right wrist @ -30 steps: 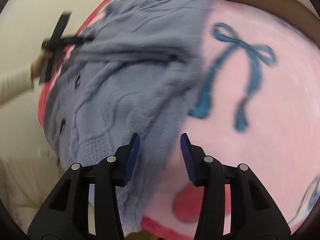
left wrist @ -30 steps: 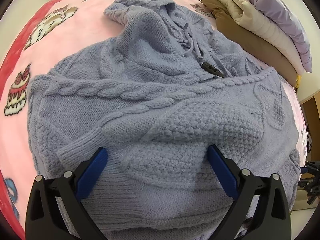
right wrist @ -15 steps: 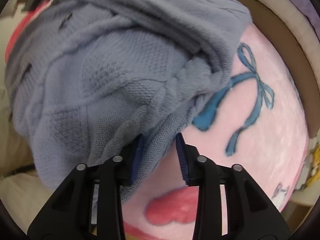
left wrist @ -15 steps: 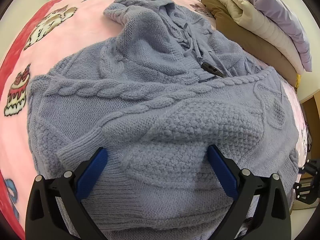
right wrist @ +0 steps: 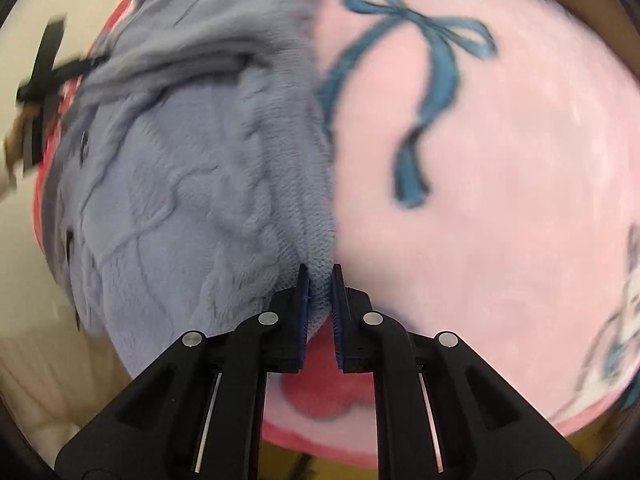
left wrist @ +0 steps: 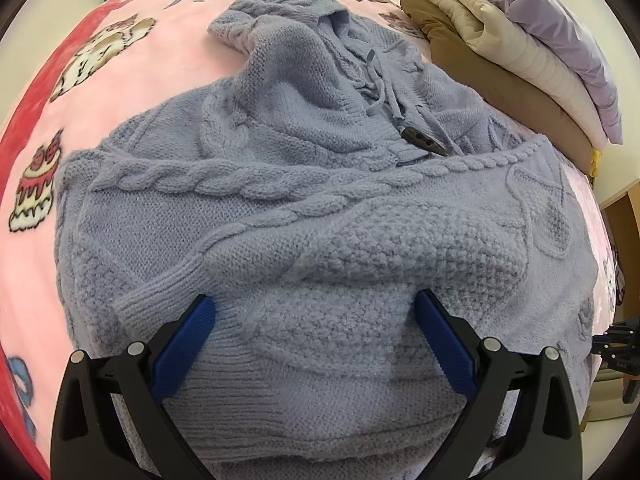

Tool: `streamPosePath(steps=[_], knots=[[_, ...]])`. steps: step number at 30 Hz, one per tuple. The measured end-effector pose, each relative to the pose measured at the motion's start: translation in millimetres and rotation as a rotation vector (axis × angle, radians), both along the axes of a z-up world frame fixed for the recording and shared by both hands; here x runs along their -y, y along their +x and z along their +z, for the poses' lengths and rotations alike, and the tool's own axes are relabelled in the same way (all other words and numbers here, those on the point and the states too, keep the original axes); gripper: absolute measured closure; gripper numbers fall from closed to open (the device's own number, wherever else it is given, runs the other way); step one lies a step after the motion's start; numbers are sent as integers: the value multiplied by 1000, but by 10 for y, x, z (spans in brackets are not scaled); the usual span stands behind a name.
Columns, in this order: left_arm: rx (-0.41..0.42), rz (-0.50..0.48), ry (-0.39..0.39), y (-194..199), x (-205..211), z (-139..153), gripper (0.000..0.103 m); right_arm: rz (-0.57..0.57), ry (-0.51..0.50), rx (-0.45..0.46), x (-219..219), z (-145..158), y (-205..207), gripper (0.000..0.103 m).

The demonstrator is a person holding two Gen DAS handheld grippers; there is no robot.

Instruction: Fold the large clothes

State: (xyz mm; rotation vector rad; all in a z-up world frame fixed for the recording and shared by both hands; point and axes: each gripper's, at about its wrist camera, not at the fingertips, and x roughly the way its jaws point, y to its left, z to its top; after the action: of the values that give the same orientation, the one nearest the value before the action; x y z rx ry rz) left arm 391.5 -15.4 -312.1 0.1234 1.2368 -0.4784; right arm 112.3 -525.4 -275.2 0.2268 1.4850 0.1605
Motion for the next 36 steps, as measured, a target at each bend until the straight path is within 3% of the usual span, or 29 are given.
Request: streamPosePath(steps=[3, 6, 10, 15, 18, 20, 22, 28, 32, 36], knots=[[-9, -4, 3, 8, 4, 2, 5, 56, -53, 12, -123, 12, -7, 92], [-12, -10, 6, 28, 11, 2, 5, 54, -15, 57, -210, 202, -17, 87], [-9, -9, 3, 29, 13, 3, 5, -2, 89, 152, -388, 434, -200, 44], [2, -6, -1, 12, 4, 1, 5, 39, 124, 94, -696, 360, -638, 42], [4, -10, -4, 11, -1, -2, 5, 10, 148, 17, -783, 160, -873, 50], [6, -11, -4, 0, -7, -2, 5, -45, 171, -9, -715, 70, -948, 78], [8, -15, 1, -16, -5, 0, 5, -106, 198, -10, -637, 86, -995, 86], [24, -28, 12, -30, 17, 1, 5, -77, 142, -66, -560, 340, -1011, 89], [36, -26, 6, -32, 11, -6, 5, -97, 63, -186, -262, 89, -1102, 89], [44, -32, 3, -53, -5, -10, 5, -104, 71, -198, -242, -21, -1066, 89]])
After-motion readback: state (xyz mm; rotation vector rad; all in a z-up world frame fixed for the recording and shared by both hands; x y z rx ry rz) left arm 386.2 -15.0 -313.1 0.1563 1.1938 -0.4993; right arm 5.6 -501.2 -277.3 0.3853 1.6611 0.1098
